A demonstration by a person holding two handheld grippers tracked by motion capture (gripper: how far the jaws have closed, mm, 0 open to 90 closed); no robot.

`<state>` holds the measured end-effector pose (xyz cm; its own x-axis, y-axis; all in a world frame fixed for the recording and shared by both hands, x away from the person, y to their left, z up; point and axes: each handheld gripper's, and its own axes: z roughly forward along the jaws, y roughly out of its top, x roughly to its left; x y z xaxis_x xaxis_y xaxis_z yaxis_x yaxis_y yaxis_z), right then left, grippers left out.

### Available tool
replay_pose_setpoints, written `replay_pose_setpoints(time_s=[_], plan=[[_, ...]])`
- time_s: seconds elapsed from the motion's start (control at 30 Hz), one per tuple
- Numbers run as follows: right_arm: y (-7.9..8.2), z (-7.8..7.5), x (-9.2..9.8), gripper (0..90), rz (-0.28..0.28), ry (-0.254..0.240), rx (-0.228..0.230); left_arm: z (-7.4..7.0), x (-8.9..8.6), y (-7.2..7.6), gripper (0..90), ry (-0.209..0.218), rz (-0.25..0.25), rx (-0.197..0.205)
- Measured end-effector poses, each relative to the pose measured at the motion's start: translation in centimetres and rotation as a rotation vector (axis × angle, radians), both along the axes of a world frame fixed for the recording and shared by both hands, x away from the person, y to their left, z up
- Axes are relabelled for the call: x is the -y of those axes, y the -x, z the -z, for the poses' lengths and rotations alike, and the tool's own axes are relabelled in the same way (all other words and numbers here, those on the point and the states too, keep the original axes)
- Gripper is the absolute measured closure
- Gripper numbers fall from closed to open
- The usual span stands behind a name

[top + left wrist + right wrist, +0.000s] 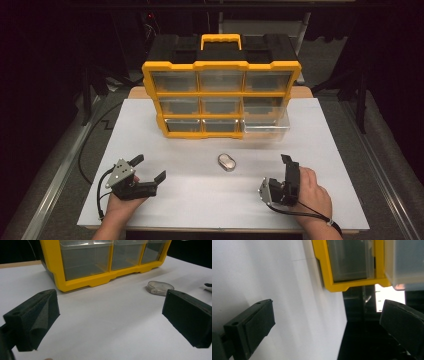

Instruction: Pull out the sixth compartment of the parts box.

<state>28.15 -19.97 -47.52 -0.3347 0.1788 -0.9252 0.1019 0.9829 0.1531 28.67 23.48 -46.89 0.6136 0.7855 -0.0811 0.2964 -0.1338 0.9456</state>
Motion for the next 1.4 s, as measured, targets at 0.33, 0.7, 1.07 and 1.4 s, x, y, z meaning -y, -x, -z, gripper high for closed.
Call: replay_pose_setpoints(time_s=[0.33, 0.7, 1.07, 1.4], plan=[[-0.2, -0.1, 0.8, 0.0, 0.040, -0.268, -0.084, 0.3, 0.1, 0.0, 1.5, 0.012, -0.013, -0.014], [-0.7, -0.3, 2.1, 0.0, 0.096, -0.611, -0.179, 0.5, 0.3, -0.2, 0.4, 0.004, -0.002, -0.011], [-0.3, -0.4, 4.0, 0.0, 0.100, -0.990, -0.294, 0.6, 0.4, -0.3, 0.4, 0.026, 0.012, -0.029], [-0.4, -0.7, 6.5, 0.0, 0.083, -1.303, -0.326, 0.5, 0.5, -0.4, 0.4, 0.021, 0.006, -0.016]])
